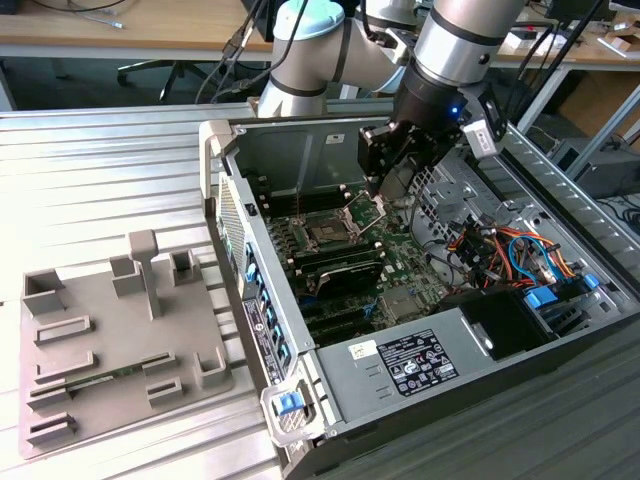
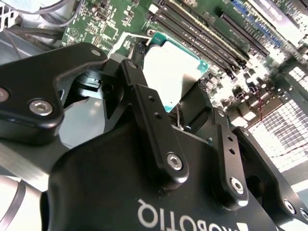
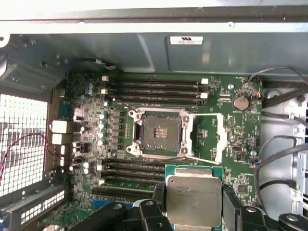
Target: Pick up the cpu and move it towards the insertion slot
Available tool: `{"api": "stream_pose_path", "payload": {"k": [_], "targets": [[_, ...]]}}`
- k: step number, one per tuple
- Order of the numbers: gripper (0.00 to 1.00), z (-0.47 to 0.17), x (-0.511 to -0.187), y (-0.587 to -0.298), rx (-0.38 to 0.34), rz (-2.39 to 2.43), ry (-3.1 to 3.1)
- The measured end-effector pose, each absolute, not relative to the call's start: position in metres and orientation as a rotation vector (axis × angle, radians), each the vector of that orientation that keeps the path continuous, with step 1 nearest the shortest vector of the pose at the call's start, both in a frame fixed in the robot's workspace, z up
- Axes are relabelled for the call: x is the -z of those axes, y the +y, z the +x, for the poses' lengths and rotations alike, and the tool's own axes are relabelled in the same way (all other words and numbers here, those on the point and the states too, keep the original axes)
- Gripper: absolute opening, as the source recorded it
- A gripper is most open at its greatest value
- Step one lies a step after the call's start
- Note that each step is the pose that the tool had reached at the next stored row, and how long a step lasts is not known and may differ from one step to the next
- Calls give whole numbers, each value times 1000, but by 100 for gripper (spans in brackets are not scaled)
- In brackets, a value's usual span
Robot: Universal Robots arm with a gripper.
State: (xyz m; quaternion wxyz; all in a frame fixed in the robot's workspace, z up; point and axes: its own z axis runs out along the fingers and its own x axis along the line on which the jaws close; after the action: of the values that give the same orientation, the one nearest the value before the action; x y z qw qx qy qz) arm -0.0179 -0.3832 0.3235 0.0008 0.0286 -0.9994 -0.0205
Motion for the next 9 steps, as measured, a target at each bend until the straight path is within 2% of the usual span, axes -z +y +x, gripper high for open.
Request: {"api": "stream_pose_path", "payload": {"k": [9], "targets": [[55, -18, -322, -374, 64, 90, -3138]]}}
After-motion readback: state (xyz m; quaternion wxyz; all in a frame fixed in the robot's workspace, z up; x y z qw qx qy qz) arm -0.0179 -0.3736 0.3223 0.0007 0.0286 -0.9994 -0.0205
